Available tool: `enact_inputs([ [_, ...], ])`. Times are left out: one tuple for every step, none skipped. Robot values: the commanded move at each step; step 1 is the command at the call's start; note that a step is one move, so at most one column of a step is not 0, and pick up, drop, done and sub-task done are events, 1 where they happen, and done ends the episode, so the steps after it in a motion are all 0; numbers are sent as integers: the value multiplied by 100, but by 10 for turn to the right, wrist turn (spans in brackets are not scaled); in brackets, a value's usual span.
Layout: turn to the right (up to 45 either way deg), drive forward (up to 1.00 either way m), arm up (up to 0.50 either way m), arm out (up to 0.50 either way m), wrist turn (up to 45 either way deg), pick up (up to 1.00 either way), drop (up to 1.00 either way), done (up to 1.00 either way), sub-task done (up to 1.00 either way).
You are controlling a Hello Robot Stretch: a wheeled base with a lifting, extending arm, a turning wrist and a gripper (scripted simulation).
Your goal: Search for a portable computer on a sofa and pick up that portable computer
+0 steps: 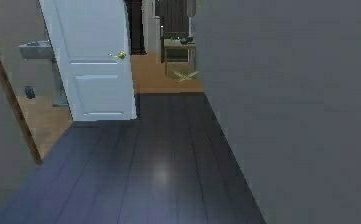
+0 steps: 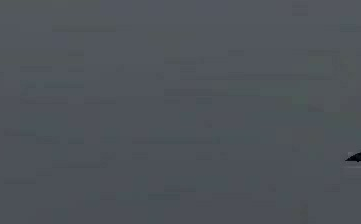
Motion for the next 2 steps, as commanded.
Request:
enact_inputs([
  [-60, 0, 0, 0, 0, 0, 0, 0, 0],
  [0, 70, 0, 0, 0, 0, 0, 0, 0],
])
